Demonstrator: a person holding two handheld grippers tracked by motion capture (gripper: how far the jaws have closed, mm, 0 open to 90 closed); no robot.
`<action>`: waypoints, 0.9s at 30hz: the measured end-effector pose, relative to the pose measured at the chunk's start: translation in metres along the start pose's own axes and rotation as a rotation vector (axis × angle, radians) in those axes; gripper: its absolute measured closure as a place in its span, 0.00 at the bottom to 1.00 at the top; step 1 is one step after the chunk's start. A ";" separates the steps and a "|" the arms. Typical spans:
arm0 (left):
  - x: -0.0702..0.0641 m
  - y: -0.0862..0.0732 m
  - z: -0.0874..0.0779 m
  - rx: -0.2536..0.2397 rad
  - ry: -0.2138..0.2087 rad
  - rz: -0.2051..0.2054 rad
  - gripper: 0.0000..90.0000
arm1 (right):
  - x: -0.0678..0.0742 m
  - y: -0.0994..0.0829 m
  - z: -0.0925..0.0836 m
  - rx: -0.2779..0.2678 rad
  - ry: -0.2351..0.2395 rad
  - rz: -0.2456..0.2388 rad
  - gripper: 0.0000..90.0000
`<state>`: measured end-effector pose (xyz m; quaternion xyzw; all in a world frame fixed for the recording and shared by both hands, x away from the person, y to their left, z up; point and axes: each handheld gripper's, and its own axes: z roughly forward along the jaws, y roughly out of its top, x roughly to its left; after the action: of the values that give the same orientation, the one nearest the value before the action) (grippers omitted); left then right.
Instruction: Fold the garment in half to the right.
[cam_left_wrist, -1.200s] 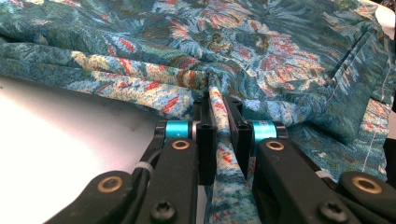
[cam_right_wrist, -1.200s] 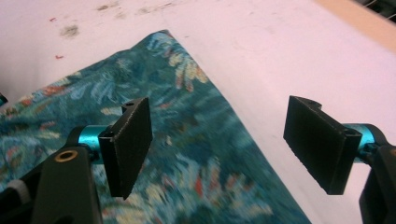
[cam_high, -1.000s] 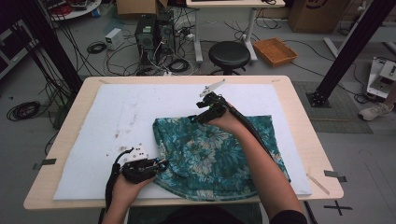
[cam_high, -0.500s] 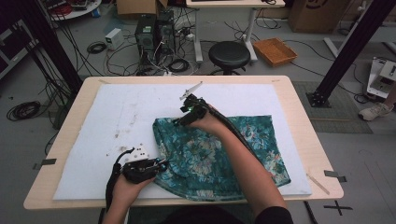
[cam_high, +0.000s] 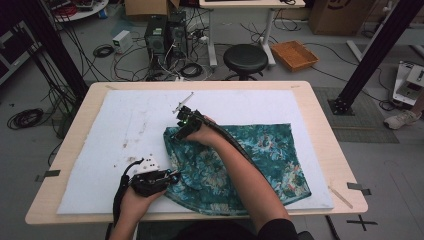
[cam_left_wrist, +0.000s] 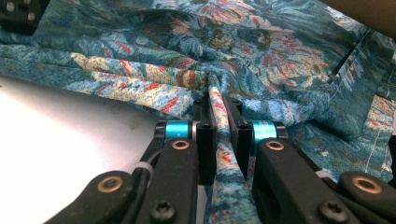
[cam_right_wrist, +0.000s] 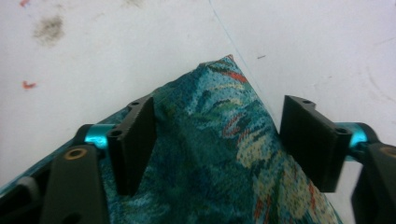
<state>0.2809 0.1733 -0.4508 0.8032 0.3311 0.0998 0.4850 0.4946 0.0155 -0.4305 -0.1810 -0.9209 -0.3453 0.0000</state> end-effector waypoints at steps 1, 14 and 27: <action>0.000 0.000 0.000 0.003 -0.002 -0.001 0.94 | 0.000 0.000 0.003 0.006 -0.005 -0.002 0.37; -0.001 0.000 0.000 0.004 0.008 -0.002 0.95 | 0.016 0.008 0.012 0.046 -0.054 -0.127 0.93; 0.005 0.003 -0.015 -0.045 0.022 -0.026 0.95 | 0.025 0.031 0.002 -0.031 -0.061 -0.155 0.96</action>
<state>0.2791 0.1864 -0.4410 0.7867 0.3443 0.1099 0.5005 0.4818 0.0462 -0.4094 -0.1197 -0.9263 -0.3526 -0.0577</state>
